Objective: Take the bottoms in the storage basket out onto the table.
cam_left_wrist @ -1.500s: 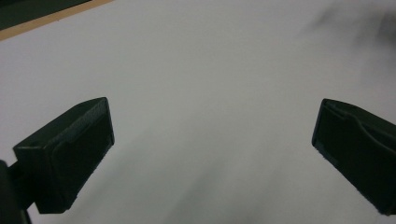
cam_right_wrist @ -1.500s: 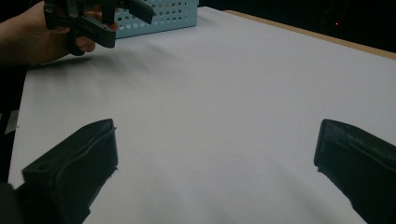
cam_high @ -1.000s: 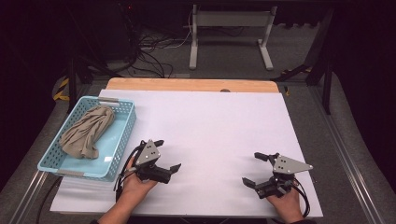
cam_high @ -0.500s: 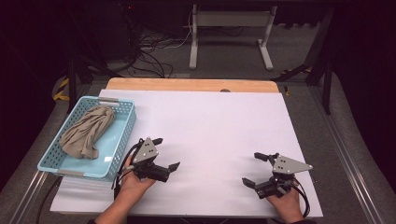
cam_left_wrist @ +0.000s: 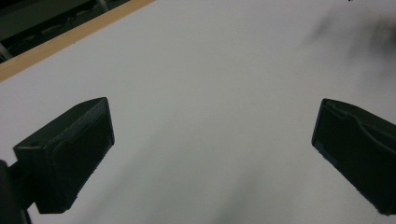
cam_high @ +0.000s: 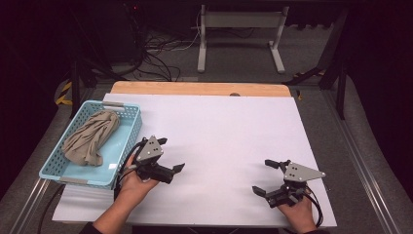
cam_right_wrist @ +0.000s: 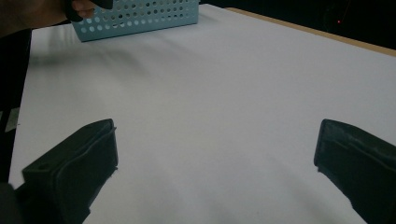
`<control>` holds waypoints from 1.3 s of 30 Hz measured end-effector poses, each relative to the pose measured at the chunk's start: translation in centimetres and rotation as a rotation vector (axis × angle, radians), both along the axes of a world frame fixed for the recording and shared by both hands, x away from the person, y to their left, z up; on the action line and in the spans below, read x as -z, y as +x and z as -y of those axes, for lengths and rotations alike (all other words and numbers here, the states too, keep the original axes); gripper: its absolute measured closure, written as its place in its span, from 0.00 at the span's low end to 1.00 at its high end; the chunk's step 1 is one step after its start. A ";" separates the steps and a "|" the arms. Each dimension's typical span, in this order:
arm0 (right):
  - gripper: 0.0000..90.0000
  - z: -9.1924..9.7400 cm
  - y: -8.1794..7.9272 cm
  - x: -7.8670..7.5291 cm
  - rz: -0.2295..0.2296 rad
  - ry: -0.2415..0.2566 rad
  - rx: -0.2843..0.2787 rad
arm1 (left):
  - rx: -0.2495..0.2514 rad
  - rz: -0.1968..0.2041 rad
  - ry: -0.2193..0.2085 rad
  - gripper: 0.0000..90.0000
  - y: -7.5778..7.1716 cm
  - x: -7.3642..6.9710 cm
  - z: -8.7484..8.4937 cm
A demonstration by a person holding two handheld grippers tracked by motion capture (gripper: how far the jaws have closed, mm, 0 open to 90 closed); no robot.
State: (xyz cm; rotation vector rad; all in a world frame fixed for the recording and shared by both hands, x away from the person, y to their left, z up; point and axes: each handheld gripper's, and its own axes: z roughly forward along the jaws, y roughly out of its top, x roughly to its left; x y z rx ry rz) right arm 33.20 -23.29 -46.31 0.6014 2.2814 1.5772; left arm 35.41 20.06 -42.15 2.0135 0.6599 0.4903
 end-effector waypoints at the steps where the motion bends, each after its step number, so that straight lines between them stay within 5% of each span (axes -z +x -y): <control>1: 0.00 0.0 0.0 0.0 -0.001 -0.001 -0.001 | 0.000 -0.005 -0.005 0.00 0.1 -0.1 -0.1; 39: 0.00 0.0 0.1 0.1 -0.006 -0.005 0.000 | -0.042 -0.009 0.044 0.00 2.8 -5.6 -2.9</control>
